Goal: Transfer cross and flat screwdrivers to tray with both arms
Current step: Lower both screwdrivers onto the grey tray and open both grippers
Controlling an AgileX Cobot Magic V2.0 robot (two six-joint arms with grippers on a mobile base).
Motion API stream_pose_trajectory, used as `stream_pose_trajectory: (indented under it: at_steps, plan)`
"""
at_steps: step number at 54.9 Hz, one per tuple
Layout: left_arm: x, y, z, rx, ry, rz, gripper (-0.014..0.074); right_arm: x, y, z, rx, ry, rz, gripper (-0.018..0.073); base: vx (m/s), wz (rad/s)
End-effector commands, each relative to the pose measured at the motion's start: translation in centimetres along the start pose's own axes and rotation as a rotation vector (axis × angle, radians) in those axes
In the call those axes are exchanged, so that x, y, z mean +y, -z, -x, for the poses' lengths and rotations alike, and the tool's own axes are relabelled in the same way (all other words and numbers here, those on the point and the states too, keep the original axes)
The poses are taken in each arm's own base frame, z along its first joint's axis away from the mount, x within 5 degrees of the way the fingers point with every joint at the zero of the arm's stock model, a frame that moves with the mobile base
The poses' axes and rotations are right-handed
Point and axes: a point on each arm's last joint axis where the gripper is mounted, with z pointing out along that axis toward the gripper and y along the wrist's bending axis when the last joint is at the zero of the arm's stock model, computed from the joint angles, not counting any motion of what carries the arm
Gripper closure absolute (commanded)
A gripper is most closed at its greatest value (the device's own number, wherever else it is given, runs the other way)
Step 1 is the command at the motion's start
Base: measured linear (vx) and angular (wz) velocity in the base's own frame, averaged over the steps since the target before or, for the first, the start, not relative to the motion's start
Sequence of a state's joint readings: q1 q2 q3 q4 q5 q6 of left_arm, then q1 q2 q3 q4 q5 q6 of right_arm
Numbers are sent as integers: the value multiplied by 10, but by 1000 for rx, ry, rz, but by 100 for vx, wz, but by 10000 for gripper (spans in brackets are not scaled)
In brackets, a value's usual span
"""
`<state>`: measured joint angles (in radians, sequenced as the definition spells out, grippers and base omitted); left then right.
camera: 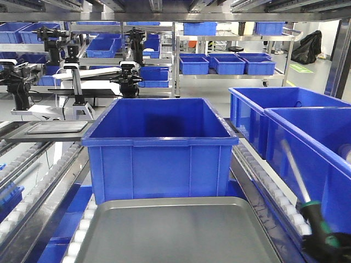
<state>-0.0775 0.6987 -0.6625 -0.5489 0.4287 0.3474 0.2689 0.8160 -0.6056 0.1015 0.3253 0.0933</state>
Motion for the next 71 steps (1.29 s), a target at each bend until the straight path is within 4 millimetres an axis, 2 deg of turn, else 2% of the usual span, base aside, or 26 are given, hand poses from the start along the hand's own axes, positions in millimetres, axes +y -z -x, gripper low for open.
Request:
stream_pose_trajectory:
  at_steps: [1, 7, 14, 25, 26, 27, 41, 50, 59, 71]
  plan:
    - [-1, -12, 19, -117, 41, -24, 596, 4, -10, 17, -89, -24, 27, 567, 0, 0]
    - [-4, -40, 17, -94, 111, -77, 595, 5, -30, 16, -37, -69, 45, 567, 0, 0]
    - [-12, -72, 8, -39, 160, -115, 594, 15, -44, 27, -17, -98, 93, 567, 0, 0]
    - [-35, -115, 4, 46, 183, -184, 594, 48, -78, 34, 56, -110, 199, 567, 0, 0]
    - [-42, -128, 2, 75, 194, -199, 594, 53, -88, 37, 71, -124, 209, 567, 0, 0]
    - [-44, -131, 0, 87, 197, -204, 594, 54, -90, 38, 76, -133, 210, 567, 0, 0]
    - [-73, -171, -12, 185, 192, -265, 594, 54, -114, 37, 89, -153, 182, 567, 0, 0]
    - [-75, -185, -23, 228, 202, -252, 579, 53, -124, 32, 107, -145, 166, 559, 0, 0]
    - [-77, -187, -27, 247, 203, -272, 442, 53, -125, 31, 113, -109, 169, 456, 0, 0]
    - [-78, -187, -27, 249, 196, -284, 136, 53, -125, 31, 113, -105, 169, 169, 0, 0]
